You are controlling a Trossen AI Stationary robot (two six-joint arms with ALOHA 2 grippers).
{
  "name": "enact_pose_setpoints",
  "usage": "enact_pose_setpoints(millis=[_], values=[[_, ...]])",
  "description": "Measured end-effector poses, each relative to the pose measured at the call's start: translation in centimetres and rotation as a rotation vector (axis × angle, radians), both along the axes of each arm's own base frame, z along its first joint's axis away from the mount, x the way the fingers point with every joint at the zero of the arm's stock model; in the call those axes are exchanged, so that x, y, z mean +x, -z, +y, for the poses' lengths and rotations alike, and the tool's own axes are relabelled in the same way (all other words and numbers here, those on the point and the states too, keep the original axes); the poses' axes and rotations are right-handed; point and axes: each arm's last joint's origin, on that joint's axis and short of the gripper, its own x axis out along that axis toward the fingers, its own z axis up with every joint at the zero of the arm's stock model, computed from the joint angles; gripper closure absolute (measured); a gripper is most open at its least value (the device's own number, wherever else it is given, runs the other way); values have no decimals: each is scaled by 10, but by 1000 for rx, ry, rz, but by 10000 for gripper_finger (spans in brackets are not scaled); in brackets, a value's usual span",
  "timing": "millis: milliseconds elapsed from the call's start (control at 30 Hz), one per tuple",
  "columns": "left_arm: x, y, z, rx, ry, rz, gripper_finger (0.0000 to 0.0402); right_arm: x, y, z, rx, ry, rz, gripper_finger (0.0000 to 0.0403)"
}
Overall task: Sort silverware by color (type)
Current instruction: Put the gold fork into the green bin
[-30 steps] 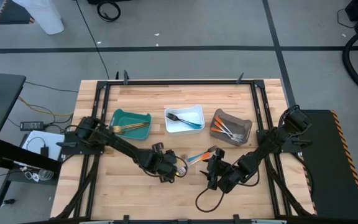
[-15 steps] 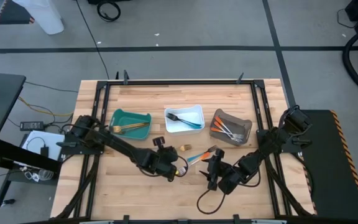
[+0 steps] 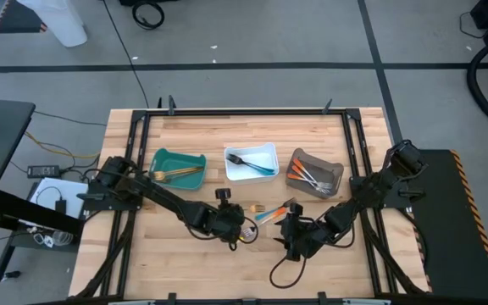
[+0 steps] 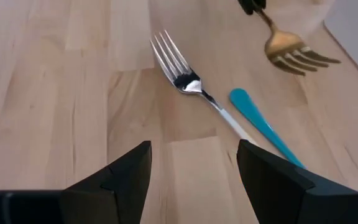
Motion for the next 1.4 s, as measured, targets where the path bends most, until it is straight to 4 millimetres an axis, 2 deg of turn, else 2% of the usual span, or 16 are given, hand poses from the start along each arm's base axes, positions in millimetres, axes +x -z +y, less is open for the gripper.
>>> enact_pose_setpoints(millis=[267, 433, 533, 833, 1067, 1400], values=[[4, 0, 10, 6, 51, 38, 377, -10, -25, -7, 45, 10, -5, 161], [-2, 11, 16, -56, 93, -47, 377, -18, -35, -12, 52, 6, 22, 161], [-8, 10, 24, -108, 100, -114, 377, -21, -39, -14, 50, 4, 24, 161], [-25, -18, 48, -156, 100, -432, 377, -13, -43, -21, 17, 41, -33, 161], [-19, -41, 63, -151, 103, -784, 377, -3, -50, -33, -137, 156, -161, 161], [-17, -70, 72, -121, 161, -1060, 377, 20, -69, -51, -269, 205, -325, 163]])
